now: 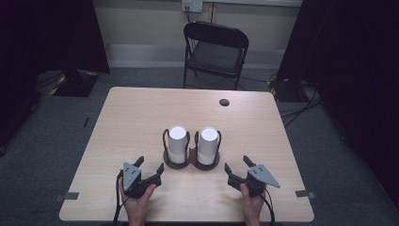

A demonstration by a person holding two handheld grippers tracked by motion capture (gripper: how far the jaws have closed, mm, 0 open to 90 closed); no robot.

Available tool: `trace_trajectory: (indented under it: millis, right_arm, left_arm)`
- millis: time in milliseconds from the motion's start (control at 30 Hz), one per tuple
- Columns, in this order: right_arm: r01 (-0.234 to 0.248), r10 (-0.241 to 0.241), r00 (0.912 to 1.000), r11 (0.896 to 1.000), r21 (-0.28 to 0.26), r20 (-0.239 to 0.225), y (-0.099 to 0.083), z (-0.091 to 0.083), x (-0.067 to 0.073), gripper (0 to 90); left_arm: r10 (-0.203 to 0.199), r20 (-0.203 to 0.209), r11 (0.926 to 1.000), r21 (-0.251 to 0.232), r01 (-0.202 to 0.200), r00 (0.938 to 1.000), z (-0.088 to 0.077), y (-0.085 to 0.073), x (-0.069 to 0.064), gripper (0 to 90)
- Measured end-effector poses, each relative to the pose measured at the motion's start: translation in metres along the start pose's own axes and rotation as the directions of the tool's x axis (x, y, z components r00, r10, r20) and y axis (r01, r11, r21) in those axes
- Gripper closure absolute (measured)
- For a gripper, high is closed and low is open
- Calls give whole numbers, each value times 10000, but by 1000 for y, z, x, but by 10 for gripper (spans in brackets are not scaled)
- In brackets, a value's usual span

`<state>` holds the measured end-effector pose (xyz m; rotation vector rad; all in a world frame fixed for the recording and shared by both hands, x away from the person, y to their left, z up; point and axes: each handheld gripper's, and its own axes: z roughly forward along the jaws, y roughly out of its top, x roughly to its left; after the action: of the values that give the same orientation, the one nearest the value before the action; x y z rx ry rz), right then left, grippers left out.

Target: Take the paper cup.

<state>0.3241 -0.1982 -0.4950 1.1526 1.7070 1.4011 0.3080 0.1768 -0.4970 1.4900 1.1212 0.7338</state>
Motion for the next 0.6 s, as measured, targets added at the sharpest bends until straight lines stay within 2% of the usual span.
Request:
trace_trajectory:
  millis: [100, 267, 467, 600]
  right_arm:
    - [-8, 8, 10000, 10000, -15, 9, 0, 0, 0, 193]
    - [-39, 39, 10000, 10000, -16, 17, 0, 0, 0, 193]
    - [-83, 83, 10000, 9999, 97, 15, 0, 1, -1, 193]
    - [3, -4, 10000, 10000, 60, 86, 0, 1, 0, 194]
  left_arm:
    - [-256, -8, 9997, -61, 256, 9997, 0, 0, 2, 192]
    - [-134, 10, 9999, -26, 134, 9999, -1, 0, 1, 219]
    - [-427, 418, 9991, 45, 425, 9982, -3, -1, 4, 234]
    - [-386, 640, 9988, 323, 366, 9972, -7, 0, -3, 256]
